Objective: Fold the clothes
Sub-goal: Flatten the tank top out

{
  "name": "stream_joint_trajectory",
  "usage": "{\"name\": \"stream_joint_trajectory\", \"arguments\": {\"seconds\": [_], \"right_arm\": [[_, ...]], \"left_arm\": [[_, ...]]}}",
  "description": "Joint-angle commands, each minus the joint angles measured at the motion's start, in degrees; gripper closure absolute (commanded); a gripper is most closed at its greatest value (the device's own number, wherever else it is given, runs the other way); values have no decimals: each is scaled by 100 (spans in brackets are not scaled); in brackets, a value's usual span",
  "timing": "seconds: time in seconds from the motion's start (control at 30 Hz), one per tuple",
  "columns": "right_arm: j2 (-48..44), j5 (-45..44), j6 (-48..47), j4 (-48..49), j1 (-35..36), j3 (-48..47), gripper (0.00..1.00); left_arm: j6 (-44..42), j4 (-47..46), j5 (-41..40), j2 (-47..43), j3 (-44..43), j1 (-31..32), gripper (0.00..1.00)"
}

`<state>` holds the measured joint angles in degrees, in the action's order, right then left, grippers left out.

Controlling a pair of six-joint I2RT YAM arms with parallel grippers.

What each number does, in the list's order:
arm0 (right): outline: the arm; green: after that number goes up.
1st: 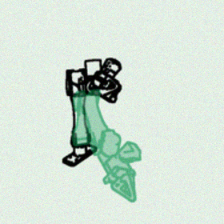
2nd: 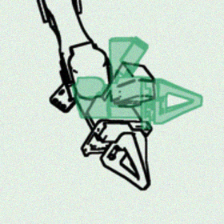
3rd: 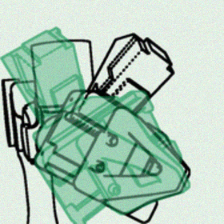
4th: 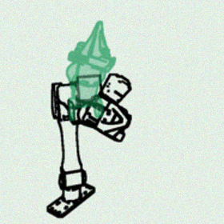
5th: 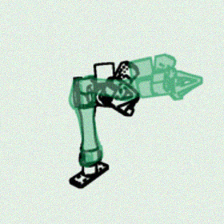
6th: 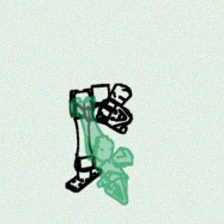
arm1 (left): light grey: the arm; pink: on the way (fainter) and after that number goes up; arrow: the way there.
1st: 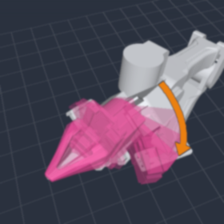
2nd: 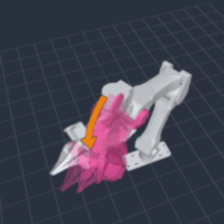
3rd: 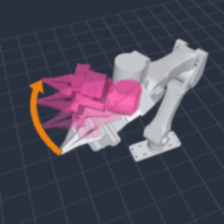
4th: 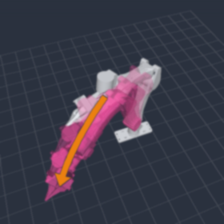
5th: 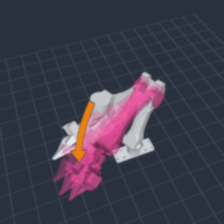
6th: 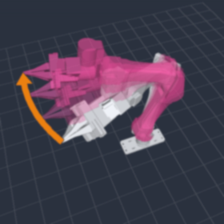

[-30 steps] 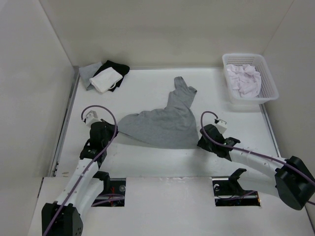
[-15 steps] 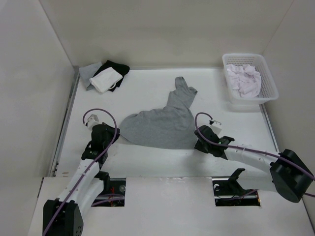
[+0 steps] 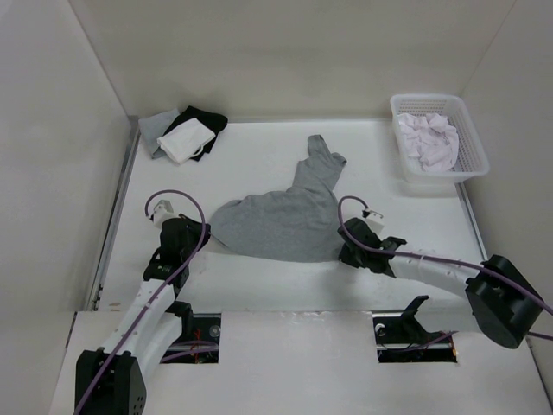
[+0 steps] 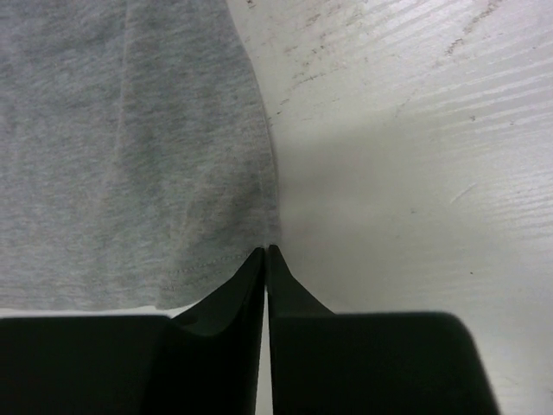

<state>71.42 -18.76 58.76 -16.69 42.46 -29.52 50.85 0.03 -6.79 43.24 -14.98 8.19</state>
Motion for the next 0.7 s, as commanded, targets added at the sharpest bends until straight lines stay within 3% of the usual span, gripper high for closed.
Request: {"name": "stream_joint_trajectory", "arguments": {"seconds": [0.0, 0.13, 0.27, 0.47, 0.67], "right_arm": [[110, 154, 56, -19, 65, 42, 97], [-557, -249, -5, 34, 65, 26, 100], [-1777, -952, -715, -308, 170, -684, 100], [-2738, -2208, -2341, -810, 741, -2890, 100], [-2616, -3554, -4623, -92, 1786, -5306, 100]], "left_arm": [[48, -276, 81, -18, -172, 29, 95], [127, -276, 81, -88, -311, 21, 96], [328, -398, 64, -333, -978, 64, 98], [111, -689, -629, -685, -2673, 775, 100], [-768, -960, -1281, -642, -4695, 970, 100]]}}
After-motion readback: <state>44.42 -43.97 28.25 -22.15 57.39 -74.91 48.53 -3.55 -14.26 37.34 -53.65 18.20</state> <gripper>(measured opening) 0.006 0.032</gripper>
